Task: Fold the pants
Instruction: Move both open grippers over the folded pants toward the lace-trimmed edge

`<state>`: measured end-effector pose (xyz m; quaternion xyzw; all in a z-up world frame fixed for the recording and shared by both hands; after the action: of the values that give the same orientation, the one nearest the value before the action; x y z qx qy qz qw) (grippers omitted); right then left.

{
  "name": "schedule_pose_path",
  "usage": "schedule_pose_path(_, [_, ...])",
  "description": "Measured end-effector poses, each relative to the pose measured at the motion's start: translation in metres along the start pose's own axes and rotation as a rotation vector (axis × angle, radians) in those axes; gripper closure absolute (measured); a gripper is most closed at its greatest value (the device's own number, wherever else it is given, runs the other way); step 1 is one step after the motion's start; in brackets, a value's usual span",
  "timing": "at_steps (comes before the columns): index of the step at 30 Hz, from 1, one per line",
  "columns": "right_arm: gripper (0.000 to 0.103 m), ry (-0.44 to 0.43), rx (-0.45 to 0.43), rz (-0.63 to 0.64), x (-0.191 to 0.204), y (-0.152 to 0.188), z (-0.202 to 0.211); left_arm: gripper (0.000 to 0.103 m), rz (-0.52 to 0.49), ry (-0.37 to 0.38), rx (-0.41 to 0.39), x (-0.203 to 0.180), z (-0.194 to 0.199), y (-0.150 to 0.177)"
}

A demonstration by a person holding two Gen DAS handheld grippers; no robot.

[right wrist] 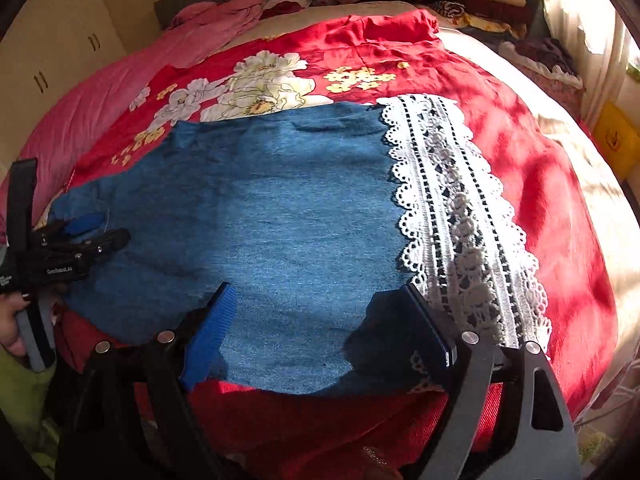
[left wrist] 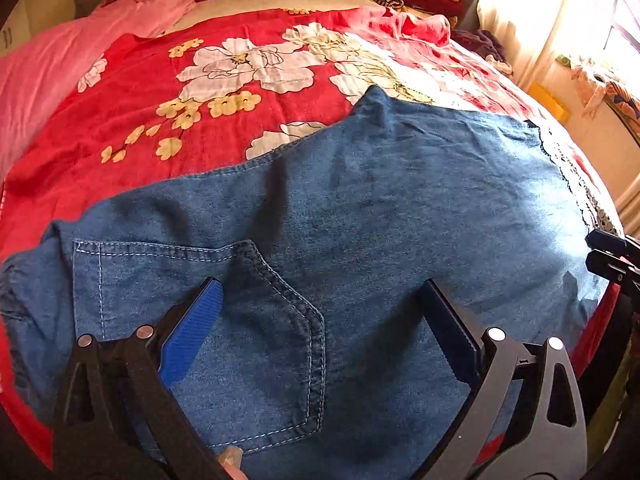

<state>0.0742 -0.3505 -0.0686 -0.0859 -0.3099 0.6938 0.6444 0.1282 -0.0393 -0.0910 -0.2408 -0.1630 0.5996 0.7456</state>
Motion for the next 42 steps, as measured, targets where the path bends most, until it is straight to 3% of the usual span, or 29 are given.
schedule_pose_path(5, [0.021,-0.008,-0.026,-0.002,0.001,0.001,0.011,0.011,-0.003,-0.008,-0.002,-0.003,0.005,0.0])
schedule_pose_path(9, [0.014,-0.029,-0.093,-0.007,0.001,-0.001,0.036,0.01,0.018,0.035,-0.021,-0.005,0.021,0.002])
schedule_pose_path(12, [0.014,-0.018,-0.119,-0.018,-0.003,-0.002,0.051,0.01,0.006,0.03,-0.041,-0.008,0.032,-0.001])
schedule_pose_path(14, [0.008,-0.007,-0.136,-0.019,-0.005,-0.003,0.059,0.01,-0.002,0.032,-0.054,-0.011,0.039,-0.002])
schedule_pose_path(26, [0.008,0.037,-0.233,-0.031,-0.013,-0.006,0.094,0.01,-0.052,0.056,-0.112,-0.032,0.072,-0.016])
schedule_pose_path(42, [0.008,0.089,-0.258,-0.1,-0.046,0.006,0.103,0.01,-0.225,0.081,-0.106,-0.1,0.05,-0.074])
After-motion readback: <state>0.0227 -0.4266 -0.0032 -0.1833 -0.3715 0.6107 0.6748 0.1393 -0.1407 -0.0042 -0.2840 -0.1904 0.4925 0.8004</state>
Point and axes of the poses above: each gripper's, at about its wrist camera, not at the fingertips, and z roughly against the way its jaws point, x to its left, y to its underside, the point moved 4 cm from there along -z, roughly the way its jaws point, and after that the axes turned 5 degrees about -z, right-handed, at the moved point
